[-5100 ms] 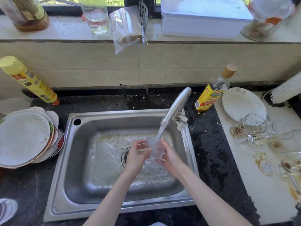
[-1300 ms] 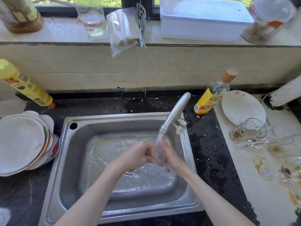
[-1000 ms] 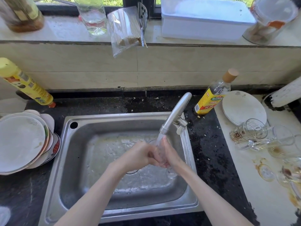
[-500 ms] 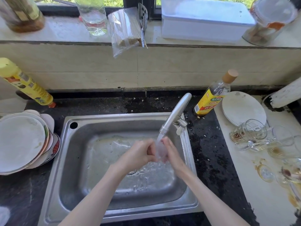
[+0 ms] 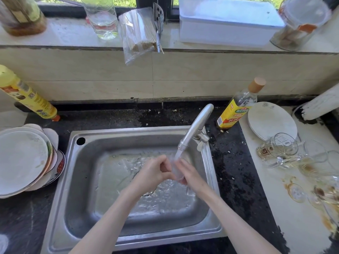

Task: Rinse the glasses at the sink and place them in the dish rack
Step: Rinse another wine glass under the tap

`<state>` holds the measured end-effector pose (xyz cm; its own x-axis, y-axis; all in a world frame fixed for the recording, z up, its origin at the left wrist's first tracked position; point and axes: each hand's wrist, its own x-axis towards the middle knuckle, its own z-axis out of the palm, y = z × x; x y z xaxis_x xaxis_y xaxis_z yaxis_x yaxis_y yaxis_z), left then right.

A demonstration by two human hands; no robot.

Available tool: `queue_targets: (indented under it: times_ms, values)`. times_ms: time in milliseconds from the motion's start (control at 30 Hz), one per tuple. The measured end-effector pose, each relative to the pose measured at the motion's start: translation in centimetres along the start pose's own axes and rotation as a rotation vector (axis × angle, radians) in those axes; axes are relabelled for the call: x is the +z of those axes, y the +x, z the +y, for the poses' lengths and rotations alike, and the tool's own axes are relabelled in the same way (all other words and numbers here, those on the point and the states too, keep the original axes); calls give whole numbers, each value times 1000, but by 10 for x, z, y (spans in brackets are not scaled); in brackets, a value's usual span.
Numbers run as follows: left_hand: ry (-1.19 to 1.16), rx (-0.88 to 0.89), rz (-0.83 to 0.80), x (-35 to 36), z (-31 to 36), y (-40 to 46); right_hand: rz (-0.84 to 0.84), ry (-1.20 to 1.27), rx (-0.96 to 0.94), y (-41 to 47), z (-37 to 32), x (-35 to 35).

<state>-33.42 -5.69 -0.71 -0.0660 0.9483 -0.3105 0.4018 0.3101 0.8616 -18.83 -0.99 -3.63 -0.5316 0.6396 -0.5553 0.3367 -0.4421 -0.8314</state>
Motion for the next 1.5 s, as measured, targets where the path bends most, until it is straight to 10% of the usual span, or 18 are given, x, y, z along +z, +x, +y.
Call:
queue_targets:
  times_ms: [667,900,1267,1500]
  values:
    - [122,331,-69,7,-8,12,5,379,282,3,-2,11]
    - [-18,-8,182,17,-16,13,-120,148,181,-7,-6,15]
    - [122,199,162,18,-21,4,-214,465,394,1,-17,13]
    - [-48,-108,412,17,-10,20,-100,191,276,-14,-15,15]
